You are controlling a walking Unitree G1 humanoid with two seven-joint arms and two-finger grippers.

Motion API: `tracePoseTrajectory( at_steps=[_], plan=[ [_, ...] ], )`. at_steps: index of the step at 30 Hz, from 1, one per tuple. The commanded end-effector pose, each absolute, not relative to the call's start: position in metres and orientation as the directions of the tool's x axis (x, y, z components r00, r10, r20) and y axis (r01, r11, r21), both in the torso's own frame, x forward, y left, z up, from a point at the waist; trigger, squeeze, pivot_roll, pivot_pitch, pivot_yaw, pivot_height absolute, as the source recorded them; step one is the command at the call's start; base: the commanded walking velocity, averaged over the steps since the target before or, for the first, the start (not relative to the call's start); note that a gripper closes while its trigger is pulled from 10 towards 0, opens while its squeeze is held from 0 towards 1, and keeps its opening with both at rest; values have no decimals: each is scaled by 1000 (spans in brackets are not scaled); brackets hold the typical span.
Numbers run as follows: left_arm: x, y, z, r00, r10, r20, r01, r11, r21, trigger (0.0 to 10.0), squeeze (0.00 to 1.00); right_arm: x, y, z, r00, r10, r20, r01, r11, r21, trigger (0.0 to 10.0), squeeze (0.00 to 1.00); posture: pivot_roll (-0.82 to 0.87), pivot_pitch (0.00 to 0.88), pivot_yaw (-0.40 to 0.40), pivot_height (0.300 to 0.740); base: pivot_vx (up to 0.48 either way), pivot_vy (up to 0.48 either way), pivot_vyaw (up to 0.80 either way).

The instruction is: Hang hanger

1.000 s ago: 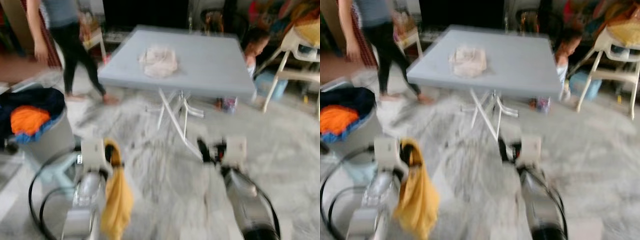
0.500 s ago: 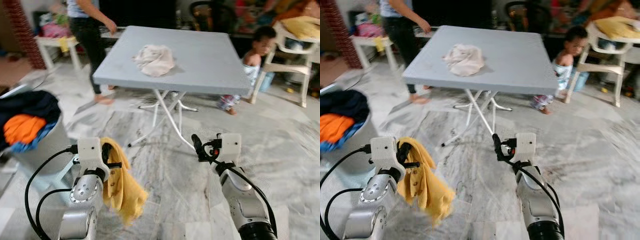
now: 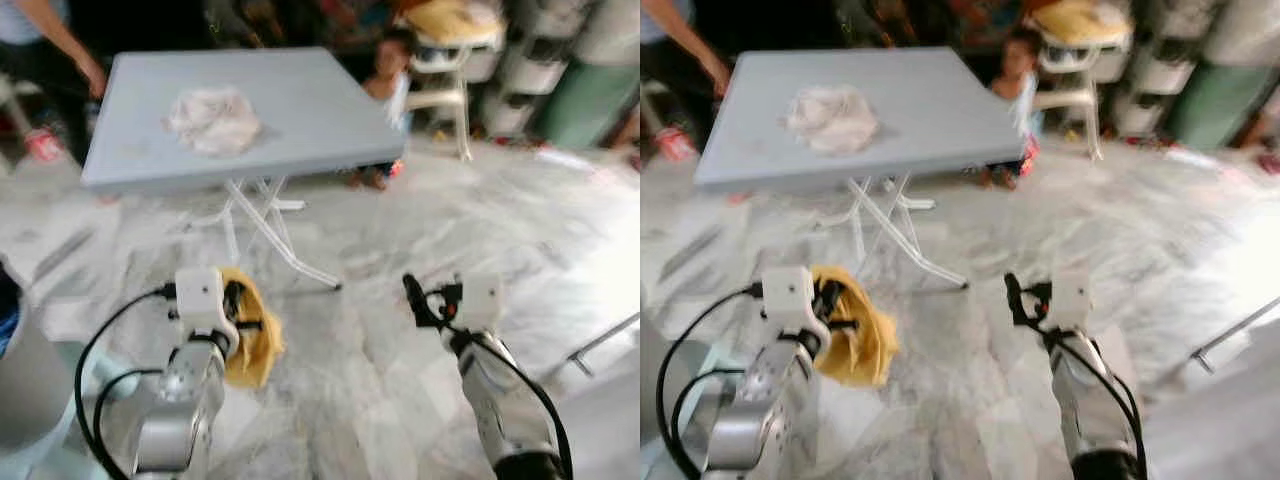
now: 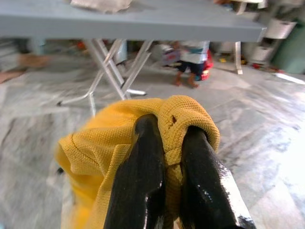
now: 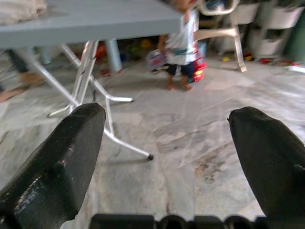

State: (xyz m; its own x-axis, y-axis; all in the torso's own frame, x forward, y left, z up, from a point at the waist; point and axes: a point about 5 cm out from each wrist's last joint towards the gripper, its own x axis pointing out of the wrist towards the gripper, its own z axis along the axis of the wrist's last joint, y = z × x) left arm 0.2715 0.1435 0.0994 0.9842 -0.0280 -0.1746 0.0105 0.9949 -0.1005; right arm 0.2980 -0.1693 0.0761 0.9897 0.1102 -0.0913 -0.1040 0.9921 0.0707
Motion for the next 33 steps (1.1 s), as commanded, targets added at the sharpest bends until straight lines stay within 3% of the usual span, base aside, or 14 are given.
tracePoseTrajectory(
  at_steps=[1,15,28,33],
  plan=[
    [273,151,106,989,-11,-149,-3,996,-91,10000,0,300,-159,80,988,130,-78,-124,989,81,10000,0,27,0,-6,740,0,480,-800],
    [274,153,107,990,-11,-144,0,998,-71,10000,0,300,-159,79,989,124,-77,-118,989,86,10000,0,24,0,0,740,0,480,-800],
    [275,160,114,996,-51,-77,43,994,-104,10000,0,301,-159,80,990,116,-76,-109,990,88,10000,0,23,0,5,740,0,0,-112],
    [273,157,113,995,-70,-77,61,991,-119,10000,0,301,-158,79,990,119,-79,-112,990,88,10000,0,26,0,3,740,300,0,-416]
  ],
)
